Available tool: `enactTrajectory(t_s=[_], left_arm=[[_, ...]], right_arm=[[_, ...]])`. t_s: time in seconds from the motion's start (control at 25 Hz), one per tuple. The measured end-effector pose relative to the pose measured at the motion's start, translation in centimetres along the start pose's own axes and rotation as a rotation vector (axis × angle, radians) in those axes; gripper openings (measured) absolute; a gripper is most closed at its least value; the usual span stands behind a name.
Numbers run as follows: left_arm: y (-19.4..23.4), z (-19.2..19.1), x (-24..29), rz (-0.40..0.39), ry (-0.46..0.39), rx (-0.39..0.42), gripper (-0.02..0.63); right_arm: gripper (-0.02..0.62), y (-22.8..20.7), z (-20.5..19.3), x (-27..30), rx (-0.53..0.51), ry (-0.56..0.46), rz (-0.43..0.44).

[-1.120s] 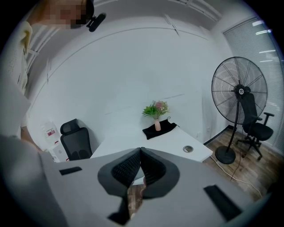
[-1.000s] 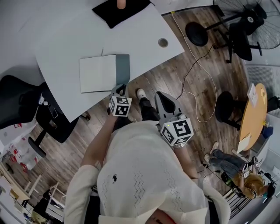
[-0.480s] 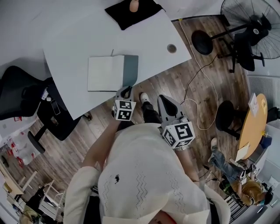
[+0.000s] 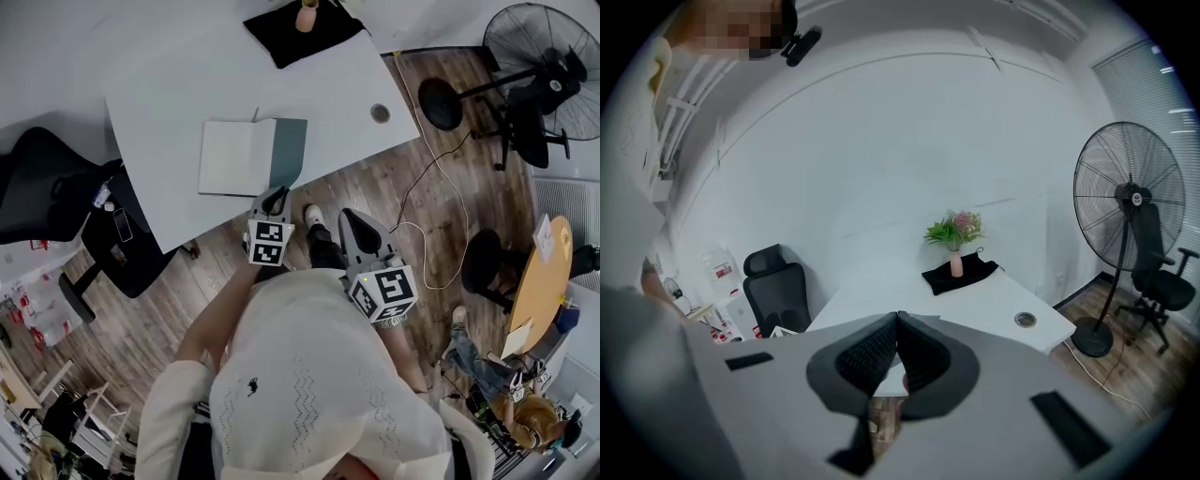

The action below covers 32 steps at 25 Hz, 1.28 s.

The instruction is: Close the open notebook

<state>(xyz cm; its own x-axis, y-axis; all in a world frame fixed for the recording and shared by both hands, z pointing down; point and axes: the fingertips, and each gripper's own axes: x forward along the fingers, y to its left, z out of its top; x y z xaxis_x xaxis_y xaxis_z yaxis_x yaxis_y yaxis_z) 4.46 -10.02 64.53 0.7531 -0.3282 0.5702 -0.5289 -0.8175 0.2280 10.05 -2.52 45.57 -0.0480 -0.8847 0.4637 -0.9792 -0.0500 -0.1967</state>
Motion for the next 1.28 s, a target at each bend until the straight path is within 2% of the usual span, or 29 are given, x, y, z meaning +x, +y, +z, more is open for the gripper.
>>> enactTrajectory(t_s=[0.32,1.28], left_arm=[[0.9,1.3,-1.3,0.016,-0.053,-0.011,0.030],[3.3,2.2,-4.3,-0.004,-0.104,0.027,0.029]], right_arm=[[0.002,1.3,0.0,0.6,-0.005,-0.002,0.013],[0.002,6.0,0.2,2.4,-0.016,-0.028,0.026]])
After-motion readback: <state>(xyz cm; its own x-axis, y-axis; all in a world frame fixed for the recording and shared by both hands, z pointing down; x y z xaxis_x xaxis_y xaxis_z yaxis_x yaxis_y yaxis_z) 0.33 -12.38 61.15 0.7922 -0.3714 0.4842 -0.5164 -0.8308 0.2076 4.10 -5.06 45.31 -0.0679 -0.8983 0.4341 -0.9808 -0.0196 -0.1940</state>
